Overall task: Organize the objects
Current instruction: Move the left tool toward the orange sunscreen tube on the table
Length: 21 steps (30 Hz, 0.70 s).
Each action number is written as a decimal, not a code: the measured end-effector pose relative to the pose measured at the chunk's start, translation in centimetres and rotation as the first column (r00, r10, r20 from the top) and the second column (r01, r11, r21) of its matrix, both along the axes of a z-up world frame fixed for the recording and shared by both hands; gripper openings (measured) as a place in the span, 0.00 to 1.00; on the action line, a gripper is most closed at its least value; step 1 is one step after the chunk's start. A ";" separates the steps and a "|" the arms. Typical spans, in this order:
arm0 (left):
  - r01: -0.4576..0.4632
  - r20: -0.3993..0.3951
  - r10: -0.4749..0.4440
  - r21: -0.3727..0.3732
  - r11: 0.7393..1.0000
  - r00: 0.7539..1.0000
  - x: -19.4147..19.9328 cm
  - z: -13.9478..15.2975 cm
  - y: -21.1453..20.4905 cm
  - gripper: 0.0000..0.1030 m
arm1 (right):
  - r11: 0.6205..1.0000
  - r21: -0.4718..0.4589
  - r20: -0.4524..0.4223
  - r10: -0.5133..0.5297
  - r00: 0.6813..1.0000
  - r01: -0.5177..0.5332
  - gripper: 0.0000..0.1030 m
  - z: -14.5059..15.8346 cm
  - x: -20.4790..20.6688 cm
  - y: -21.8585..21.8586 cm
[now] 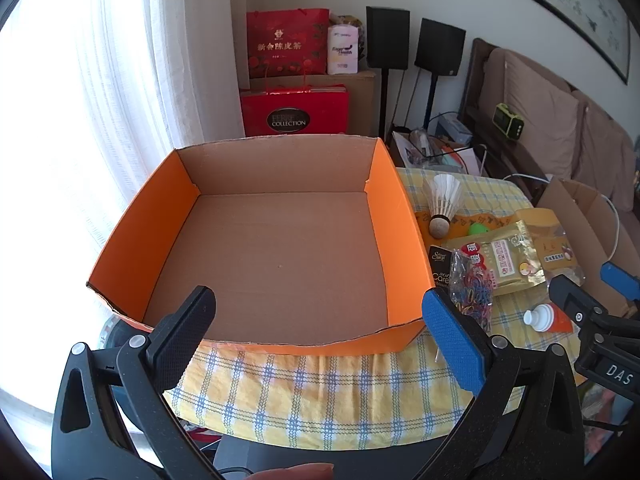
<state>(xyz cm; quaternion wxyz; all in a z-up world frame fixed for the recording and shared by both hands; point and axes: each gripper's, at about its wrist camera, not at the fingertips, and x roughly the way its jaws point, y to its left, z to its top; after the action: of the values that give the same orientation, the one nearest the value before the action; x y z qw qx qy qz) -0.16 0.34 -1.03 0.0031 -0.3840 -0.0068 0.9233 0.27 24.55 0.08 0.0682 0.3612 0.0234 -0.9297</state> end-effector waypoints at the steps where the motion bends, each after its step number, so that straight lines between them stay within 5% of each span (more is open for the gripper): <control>1: 0.000 0.000 0.000 0.000 1.000 1.000 0.0 0.0 0.0 1.00 | 1.000 0.000 0.000 0.000 1.000 0.000 1.00 0.0 0.0 0.0; 21: 0.103 -0.058 -0.104 -0.008 0.995 0.993 0.7 0.4 0.8 1.00 | 0.999 0.023 0.003 -0.032 0.999 0.032 1.00 -0.4 -0.1 2.7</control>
<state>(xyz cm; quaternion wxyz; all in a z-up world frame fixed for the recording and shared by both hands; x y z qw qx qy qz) 0.55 1.16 -0.63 0.0501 -0.3569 0.0157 0.9327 0.15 27.22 -0.28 0.0491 0.3641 0.0282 -0.9296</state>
